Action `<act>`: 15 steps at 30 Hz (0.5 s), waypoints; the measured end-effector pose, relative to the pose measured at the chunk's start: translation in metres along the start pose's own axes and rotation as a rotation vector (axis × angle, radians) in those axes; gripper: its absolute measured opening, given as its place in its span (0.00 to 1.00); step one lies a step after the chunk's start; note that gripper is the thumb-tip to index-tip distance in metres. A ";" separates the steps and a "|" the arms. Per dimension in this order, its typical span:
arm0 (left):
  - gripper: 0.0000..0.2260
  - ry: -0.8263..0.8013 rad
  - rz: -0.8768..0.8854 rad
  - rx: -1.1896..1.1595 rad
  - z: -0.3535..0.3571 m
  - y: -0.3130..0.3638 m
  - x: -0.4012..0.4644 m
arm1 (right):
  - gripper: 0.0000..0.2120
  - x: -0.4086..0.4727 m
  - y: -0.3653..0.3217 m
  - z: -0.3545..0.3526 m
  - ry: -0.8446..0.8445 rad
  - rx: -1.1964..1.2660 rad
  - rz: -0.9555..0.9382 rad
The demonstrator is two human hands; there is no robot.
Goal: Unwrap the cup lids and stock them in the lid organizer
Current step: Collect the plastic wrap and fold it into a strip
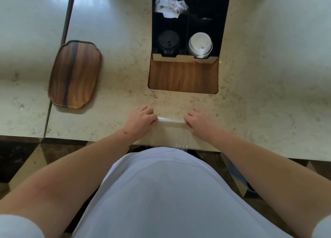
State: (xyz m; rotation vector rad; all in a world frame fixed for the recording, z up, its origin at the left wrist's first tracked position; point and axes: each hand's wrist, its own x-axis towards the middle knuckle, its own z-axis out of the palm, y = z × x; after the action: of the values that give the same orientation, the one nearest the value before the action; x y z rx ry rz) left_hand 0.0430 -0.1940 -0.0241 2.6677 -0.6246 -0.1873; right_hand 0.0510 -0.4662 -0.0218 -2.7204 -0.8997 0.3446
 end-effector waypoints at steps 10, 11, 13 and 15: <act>0.10 -0.097 -0.023 0.042 -0.003 0.001 0.007 | 0.10 -0.009 0.004 0.005 -0.047 0.187 0.167; 0.11 -0.112 -0.056 0.027 -0.003 0.005 0.011 | 0.09 -0.003 0.004 0.004 -0.077 0.208 0.205; 0.09 -0.147 -0.106 0.001 -0.002 0.012 0.019 | 0.06 0.007 0.004 0.003 -0.122 0.237 0.268; 0.06 -0.181 -0.118 -0.018 -0.001 0.015 0.024 | 0.04 0.015 0.004 0.001 -0.165 0.274 0.296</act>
State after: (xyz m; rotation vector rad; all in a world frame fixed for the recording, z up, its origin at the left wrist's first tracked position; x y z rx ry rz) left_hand 0.0589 -0.2167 -0.0179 2.6916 -0.5167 -0.4697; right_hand 0.0645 -0.4602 -0.0260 -2.5907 -0.4421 0.7042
